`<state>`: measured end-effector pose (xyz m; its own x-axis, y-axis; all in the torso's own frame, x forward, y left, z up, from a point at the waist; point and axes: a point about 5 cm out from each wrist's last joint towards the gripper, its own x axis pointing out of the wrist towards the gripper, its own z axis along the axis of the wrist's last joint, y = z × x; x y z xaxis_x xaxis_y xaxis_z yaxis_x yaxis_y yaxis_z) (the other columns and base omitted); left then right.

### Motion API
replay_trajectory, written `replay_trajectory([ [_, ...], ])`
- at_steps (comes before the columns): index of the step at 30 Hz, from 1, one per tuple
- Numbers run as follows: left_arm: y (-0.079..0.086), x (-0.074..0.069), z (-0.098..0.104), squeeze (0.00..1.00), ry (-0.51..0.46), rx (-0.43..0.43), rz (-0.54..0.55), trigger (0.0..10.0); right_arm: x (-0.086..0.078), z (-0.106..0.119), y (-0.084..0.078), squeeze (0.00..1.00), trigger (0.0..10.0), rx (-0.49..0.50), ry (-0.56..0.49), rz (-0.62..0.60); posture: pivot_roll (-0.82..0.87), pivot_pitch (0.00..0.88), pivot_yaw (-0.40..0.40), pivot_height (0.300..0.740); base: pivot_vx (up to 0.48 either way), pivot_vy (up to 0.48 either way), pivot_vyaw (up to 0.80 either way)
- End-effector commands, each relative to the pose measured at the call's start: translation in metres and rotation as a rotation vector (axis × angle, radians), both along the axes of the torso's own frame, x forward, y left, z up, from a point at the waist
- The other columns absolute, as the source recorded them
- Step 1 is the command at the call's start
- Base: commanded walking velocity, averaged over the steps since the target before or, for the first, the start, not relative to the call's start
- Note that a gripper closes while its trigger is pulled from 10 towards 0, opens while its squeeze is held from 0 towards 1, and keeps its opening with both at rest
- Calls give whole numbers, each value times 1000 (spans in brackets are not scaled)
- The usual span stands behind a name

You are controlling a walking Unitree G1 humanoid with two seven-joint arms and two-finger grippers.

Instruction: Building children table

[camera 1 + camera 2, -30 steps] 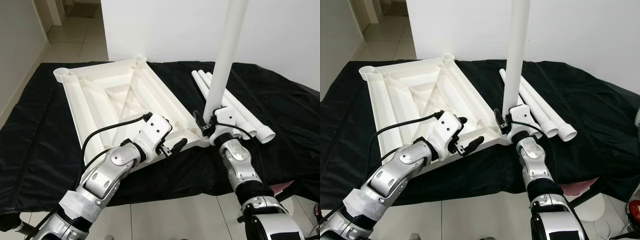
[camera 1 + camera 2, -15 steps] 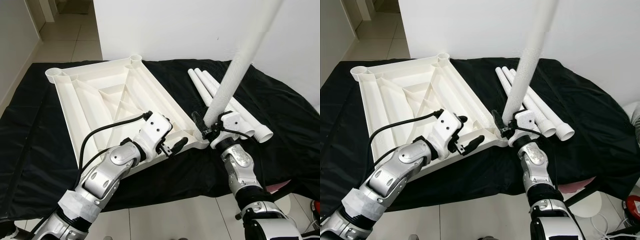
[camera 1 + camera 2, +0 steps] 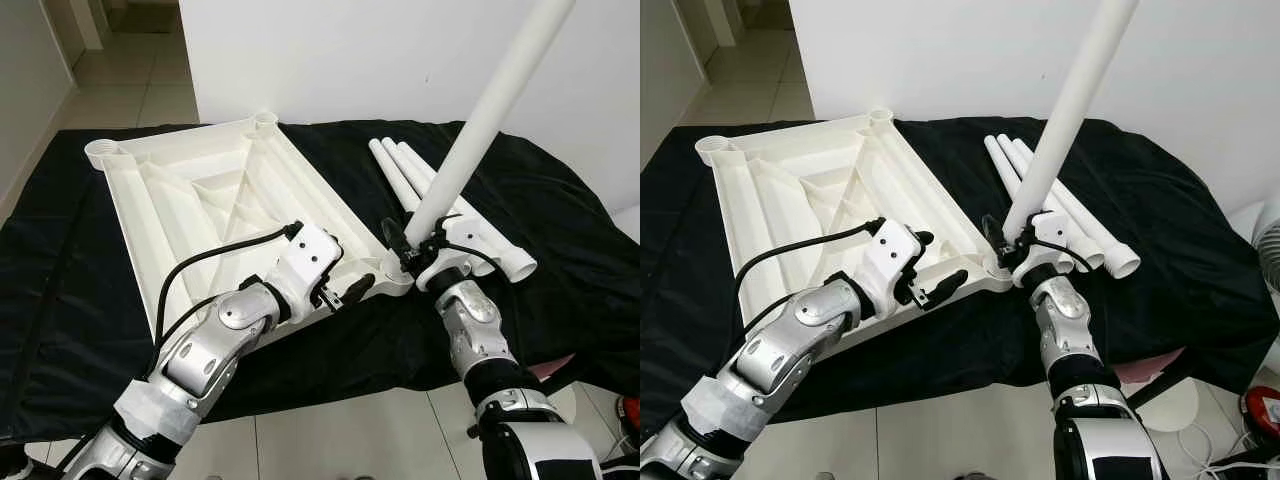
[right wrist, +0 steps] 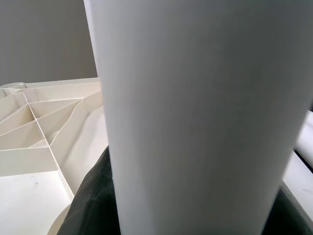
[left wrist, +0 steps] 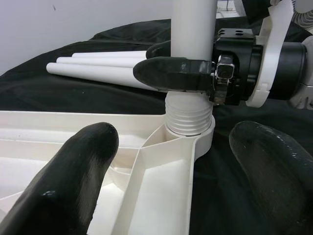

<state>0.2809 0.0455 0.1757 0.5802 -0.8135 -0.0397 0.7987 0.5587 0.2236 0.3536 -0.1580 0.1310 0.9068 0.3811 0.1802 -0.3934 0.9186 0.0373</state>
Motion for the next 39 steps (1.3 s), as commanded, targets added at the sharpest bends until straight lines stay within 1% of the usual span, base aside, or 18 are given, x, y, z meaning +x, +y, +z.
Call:
replay_trajectory([
  [1,-2,-5,1,0,6,18,-87,10000,-12,-44,5,0,10000,-28,224,17,75,86,-35,740,0,0,0],
  [6,-2,-5,2,0,6,17,-89,10000,-8,-47,4,0,10000,-3,290,-21,73,80,-36,740,0,0,0],
  [7,-2,-5,2,0,6,17,-89,10000,-8,-47,4,0,10000,-3,290,-21,73,80,-36,740,0,0,0],
  [9,-3,-5,2,0,5,17,-94,10000,-7,-48,4,0,10000,36,328,-30,71,78,-37,740,0,0,0],
  [16,-4,-6,2,0,4,18,-97,10000,-6,-48,5,0,10000,61,351,-30,69,74,-38,740,0,0,0],
  [17,-4,-6,2,0,4,18,-97,10000,-6,-48,6,0,10000,37,331,-29,67,71,-38,740,0,0,0],
  [18,-4,-6,2,0,4,18,-97,10000,-6,-48,6,0,10000,37,331,-29,67,71,-38,740,0,0,0],
  [19,-5,-6,2,0,4,17,-99,10000,-11,-46,9,0,10000,-7,257,-10,69,68,-41,740,0,0,0],
  [20,-5,-6,2,0,4,17,-99,10000,-11,-46,9,0,10000,-7,257,-10,69,68,-41,740,0,0,0],
  [22,-5,-7,1,0,3,17,-99,10000,-17,-46,14,0,10000,-97,175,9,68,66,-44,740,0,0,0],
  [23,-5,-7,1,0,3,16,-98,10000,-22,-49,16,0,10000,-117,154,24,70,65,-44,740,0,0,0],
  [25,-5,-6,1,0,3,16,-98,10000,-24,-50,18,0,10000,-126,149,32,69,64,-44,740,0,0,0],
  [29,-3,-5,2,0,3,15,-93,10000,-33,-52,22,0,10000,-173,89,92,66,63,-43,740,0,0,0],
  [34,-3,-5,2,0,1,15,-93,10000,-36,-53,21,0,10000,-186,83,107,64,63,-40,740,0,0,0],
  [39,-3,-5,3,0,-1,16,-96,10000,-35,-56,16,0,10000,-175,110,111,61,64,-39,740,0,0,0],
])
